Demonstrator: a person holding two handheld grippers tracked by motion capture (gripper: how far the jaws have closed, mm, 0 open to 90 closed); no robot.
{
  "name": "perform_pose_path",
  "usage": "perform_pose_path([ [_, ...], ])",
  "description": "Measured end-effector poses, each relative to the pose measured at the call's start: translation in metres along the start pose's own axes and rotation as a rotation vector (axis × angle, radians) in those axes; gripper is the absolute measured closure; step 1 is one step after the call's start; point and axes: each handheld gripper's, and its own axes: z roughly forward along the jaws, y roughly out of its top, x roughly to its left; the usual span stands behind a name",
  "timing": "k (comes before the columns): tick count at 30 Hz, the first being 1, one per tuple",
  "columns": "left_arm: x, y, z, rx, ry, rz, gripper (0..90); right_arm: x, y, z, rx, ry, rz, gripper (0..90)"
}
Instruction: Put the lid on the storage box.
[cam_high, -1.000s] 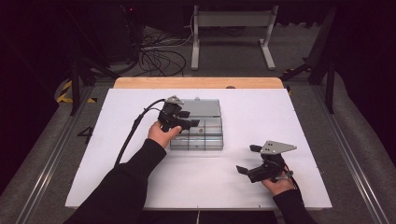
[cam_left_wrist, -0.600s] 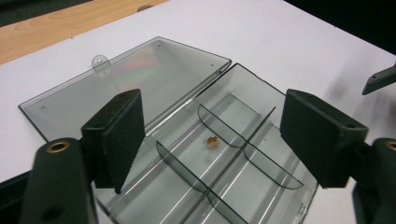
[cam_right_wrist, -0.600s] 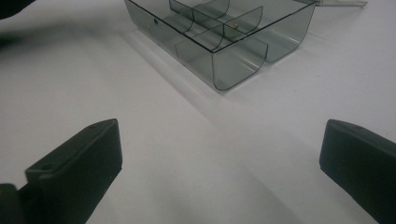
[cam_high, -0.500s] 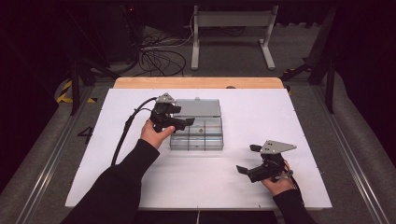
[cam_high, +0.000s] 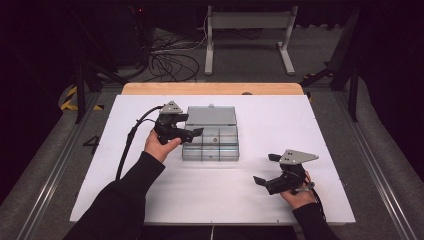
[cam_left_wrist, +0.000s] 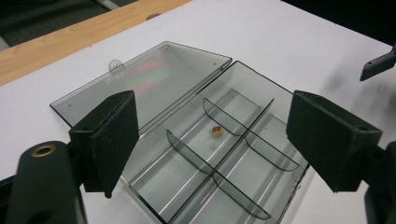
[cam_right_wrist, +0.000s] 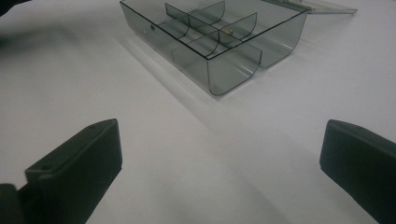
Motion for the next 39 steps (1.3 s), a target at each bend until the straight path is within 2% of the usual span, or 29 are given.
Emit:
perform_pose_path([
  [2,0.001,0.0,-0.003,0.008,-0.001,-0.004,17.8,0.0,0.002,0.0,-0.002,-0.005,0.007,0.0],
  [4,0.001,0.0,-0.004,0.018,-0.006,-0.027,19.1,0.0,0.005,0.0,-0.002,-0.018,0.006,0.0],
  [6,0.001,-0.001,-0.006,0.021,-0.003,-0.026,20.1,-0.001,0.012,0.0,-0.008,-0.038,0.013,0.4],
  [8,0.001,-0.002,-0.008,0.033,0.013,0.001,21.2,-0.002,0.019,0.002,-0.007,-0.05,0.011,1.9],
  [10,0.0,-0.003,-0.009,0.043,0.055,0.05,23.8,-0.003,0.025,0.004,0.004,-0.068,0.011,3.7],
  [12,0.0,-0.003,-0.01,0.044,0.063,0.05,23.8,-0.005,0.035,0.007,0.007,-0.069,0.014,4.6],
  [16,0.003,-0.006,-0.013,0.03,0.067,0.031,24.5,-0.007,0.051,0.013,0.004,-0.056,-0.004,5.6],
  [21,0.007,-0.011,-0.016,0.006,0.069,0.016,24.8,-0.011,0.071,0.023,0.019,-0.058,0.011,9.7],
  [23,0.007,-0.012,-0.016,-0.008,0.083,0.024,24.3,-0.013,0.076,0.027,0.02,-0.059,0.012,10.0],
  [26,0.007,-0.013,-0.017,0.006,0.086,0.037,23.4,-0.015,0.085,0.031,0.013,-0.061,0.019,10.2],
  [32,0.009,-0.014,-0.021,0.033,0.079,-0.012,19.2,-0.018,0.093,0.04,0.027,-0.052,0.01,10.1],
  [36,0.009,-0.015,-0.021,0.045,0.1,-0.014,18.3,-0.021,0.096,0.045,0.035,-0.046,0.021,10.3],
  [39,0.01,-0.016,-0.022,0.026,0.102,-0.02,21.6,-0.024,0.099,0.048,0.038,-0.036,0.026,11.2],
])
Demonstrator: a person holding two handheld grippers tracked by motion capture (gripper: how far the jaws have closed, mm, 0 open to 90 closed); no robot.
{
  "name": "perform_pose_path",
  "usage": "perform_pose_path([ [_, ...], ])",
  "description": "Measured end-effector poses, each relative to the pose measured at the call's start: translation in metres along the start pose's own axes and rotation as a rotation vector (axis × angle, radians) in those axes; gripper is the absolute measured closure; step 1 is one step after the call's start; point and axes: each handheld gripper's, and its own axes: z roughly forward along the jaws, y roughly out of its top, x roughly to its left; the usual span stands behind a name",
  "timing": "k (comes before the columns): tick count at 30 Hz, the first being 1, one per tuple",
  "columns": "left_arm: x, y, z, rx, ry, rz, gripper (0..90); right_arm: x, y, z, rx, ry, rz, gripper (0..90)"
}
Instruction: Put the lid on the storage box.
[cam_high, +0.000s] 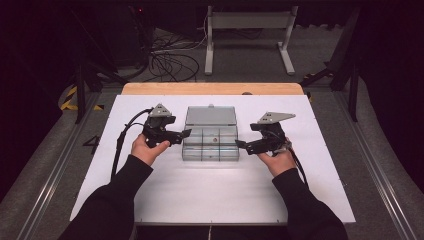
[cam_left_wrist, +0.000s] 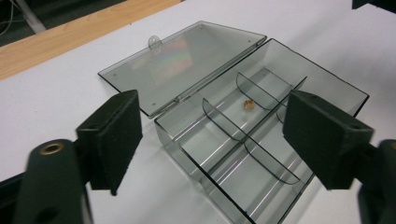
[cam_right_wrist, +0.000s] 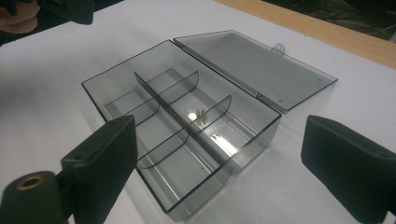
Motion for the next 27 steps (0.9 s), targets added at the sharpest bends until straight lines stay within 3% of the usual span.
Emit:
perform_pose_path([
  [2,0.001,0.0,0.0,-0.003,0.003,-0.002,23.4,-0.002,0.004,0.003,0.006,0.004,0.007,12.1],
  [5,0.001,-0.001,0.002,0.001,0.028,0.029,27.3,-0.004,0.008,0.007,0.015,-0.001,0.01,13.3],
  [9,0.004,-0.002,0.005,0.004,0.048,0.044,26.6,-0.01,0.01,0.014,0.028,-0.002,0.023,14.4],
  [18,0.02,-0.003,0.016,0.013,0.039,-0.051,24.7,-0.025,0.016,0.028,0.047,-0.022,0.044,15.1],
  [23,0.026,-0.004,0.022,0.024,0.053,-0.068,23.7,-0.032,0.017,0.032,0.069,-0.029,0.061,15.3],
  [27,0.029,-0.003,0.026,0.017,0.077,-0.051,22.9,-0.034,0.023,0.035,0.081,-0.036,0.057,15.4],
])
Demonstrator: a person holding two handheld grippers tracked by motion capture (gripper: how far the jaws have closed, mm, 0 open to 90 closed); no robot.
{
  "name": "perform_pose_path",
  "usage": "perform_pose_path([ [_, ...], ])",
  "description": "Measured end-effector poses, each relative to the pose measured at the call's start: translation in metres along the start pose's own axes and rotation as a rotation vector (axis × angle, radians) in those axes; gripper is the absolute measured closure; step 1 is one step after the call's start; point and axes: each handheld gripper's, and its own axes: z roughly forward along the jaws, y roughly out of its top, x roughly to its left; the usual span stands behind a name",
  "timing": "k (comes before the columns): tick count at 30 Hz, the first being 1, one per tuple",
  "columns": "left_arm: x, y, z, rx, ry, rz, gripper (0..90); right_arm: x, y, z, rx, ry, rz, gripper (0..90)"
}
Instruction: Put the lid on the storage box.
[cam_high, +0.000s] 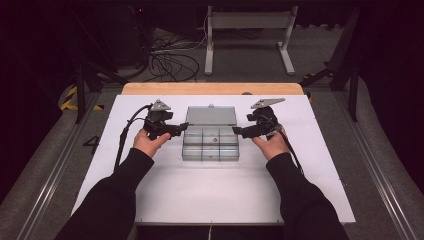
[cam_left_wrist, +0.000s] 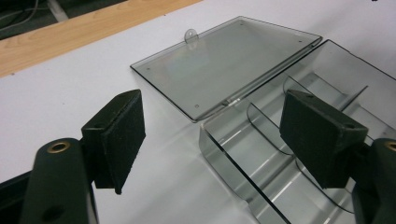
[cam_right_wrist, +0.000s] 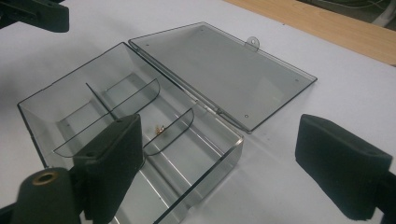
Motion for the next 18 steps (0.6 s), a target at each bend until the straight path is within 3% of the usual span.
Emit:
perform_pose_path([
  [7,0.005,0.0,0.007,-0.001,0.017,-0.019,21.8,-0.005,0.005,0.012,0.02,-0.009,0.001,15.4],
  [10,0.007,0.001,0.01,0.001,0.013,-0.047,21.9,-0.008,0.007,0.016,0.019,-0.011,0.008,15.4],
  [18,0.012,0.006,0.019,0.04,0.008,-0.059,21.5,-0.015,0.008,0.025,0.034,-0.016,0.024,15.4],
])
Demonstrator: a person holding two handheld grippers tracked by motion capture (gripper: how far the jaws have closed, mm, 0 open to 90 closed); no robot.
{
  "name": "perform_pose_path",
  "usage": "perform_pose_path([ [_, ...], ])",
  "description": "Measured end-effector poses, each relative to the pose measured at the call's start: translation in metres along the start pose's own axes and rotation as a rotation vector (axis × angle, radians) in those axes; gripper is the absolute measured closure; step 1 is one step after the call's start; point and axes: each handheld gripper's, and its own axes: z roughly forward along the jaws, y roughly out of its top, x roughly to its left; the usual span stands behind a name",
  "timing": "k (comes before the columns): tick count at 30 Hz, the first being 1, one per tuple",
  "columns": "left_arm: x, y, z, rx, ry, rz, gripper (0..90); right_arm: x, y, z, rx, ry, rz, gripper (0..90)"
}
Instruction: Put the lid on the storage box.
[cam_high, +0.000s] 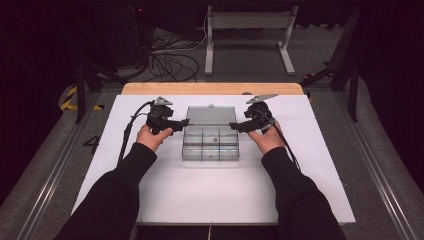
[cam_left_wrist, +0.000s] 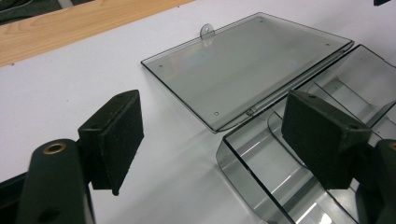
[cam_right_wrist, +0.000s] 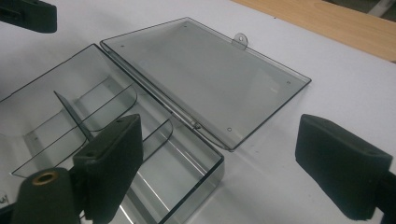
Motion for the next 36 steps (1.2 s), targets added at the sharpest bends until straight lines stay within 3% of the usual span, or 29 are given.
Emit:
perform_pose_path([
  [7,0.002,0.0,0.005,0.02,-0.008,-0.023,21.1,-0.001,0.003,0.004,0.003,0.005,0.0,15.4],
  [14,0.003,-0.001,0.014,0.049,-0.028,-0.097,20.6,-0.002,0.001,0.013,0.024,0.032,0.025,15.1],
  [27,0.003,-0.004,0.033,0.118,-0.083,-0.145,23.4,-0.006,-0.003,0.029,0.06,0.055,0.067,14.1],
  [36,0.0,-0.002,0.042,0.15,-0.075,-0.161,21.6,-0.007,-0.005,0.037,0.082,0.063,0.08,12.5],
])
